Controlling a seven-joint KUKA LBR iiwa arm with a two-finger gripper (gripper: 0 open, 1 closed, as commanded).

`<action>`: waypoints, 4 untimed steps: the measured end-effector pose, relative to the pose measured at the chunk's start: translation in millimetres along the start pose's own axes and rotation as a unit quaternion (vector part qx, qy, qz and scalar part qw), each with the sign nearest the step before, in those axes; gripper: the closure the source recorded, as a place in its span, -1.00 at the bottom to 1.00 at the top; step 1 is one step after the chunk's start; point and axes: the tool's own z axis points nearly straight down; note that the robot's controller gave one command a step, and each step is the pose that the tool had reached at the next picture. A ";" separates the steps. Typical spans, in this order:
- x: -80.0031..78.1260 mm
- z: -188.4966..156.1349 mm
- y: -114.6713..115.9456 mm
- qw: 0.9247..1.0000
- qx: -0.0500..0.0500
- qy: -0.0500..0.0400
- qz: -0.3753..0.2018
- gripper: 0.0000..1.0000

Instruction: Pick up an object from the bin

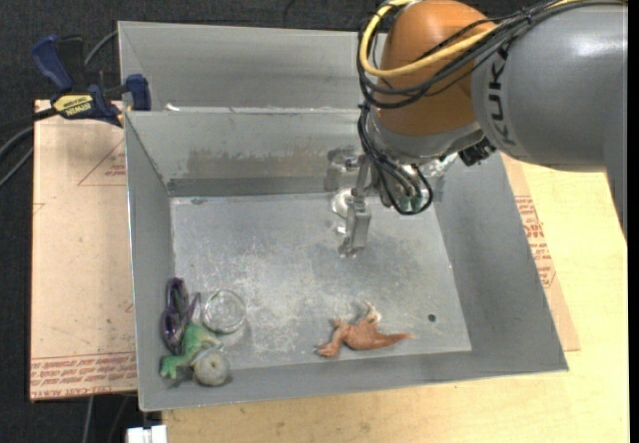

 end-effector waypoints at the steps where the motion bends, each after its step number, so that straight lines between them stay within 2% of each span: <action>1: -1.1 -4.9 -0.3 1.000 0.000 -0.003 0.001 -1.00; 2: 30.9 71.8 -11.2 1.000 0.000 -0.003 -0.011 -1.00; 3: 67.3 72.0 -27.8 1.000 0.000 0.003 -0.029 -1.00; 4: 102.4 87.5 -50.8 0.996 -0.001 -0.003 -0.095 1.00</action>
Offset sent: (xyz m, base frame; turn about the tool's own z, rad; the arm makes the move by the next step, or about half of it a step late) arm -0.0416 -0.0152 -0.0948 -0.0298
